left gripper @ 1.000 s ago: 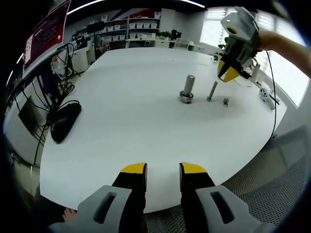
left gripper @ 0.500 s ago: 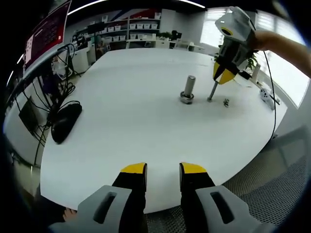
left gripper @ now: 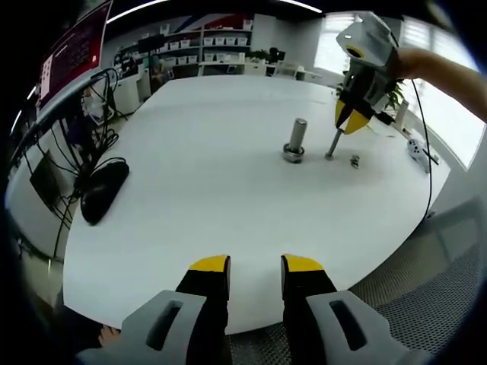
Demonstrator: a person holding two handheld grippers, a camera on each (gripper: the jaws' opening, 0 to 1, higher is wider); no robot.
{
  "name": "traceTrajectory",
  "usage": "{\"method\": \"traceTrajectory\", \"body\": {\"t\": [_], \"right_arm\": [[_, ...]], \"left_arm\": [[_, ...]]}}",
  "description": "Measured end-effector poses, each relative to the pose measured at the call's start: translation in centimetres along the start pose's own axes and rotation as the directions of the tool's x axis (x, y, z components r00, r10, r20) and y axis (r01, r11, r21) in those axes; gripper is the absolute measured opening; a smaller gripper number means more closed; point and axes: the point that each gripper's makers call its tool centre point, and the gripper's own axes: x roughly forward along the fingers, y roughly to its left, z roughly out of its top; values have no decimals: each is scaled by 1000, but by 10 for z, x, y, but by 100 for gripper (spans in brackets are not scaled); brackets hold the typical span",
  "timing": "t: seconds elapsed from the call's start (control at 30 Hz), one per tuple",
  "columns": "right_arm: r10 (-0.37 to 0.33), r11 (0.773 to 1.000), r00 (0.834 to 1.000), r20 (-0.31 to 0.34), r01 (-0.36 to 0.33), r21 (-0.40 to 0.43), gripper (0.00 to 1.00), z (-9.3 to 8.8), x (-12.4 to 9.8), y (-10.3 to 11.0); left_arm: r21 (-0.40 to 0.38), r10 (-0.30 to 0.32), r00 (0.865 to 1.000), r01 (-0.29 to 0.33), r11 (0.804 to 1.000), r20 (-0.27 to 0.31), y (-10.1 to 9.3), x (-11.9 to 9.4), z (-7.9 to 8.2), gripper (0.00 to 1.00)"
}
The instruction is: Place the washer onto the threaded stud by aligning its center hole with the stud, sliding it down to the base, and recovering from edge contact or off-axis alignment until the washer reaches the visible bottom stop.
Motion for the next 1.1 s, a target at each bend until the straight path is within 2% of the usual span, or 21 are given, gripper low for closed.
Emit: {"method": "traceTrajectory", "body": {"t": [0.47,0.97,1.1], "right_arm": [[13,1000,998,-58,-13,-5,14,-6,25,-1],[24,1000,998,-64,-24,2,14,-8,44,3],[17,999,998,-59,-19,-31,14,-8,45,2]], "left_arm": [[-3,2,1000,-2,1000,0,1,1,0,24],[-8,2,1000,-2,1000,2,2,1,0,24],[-8,1,1000,-1,1000,3,2,0,0,24]]}}
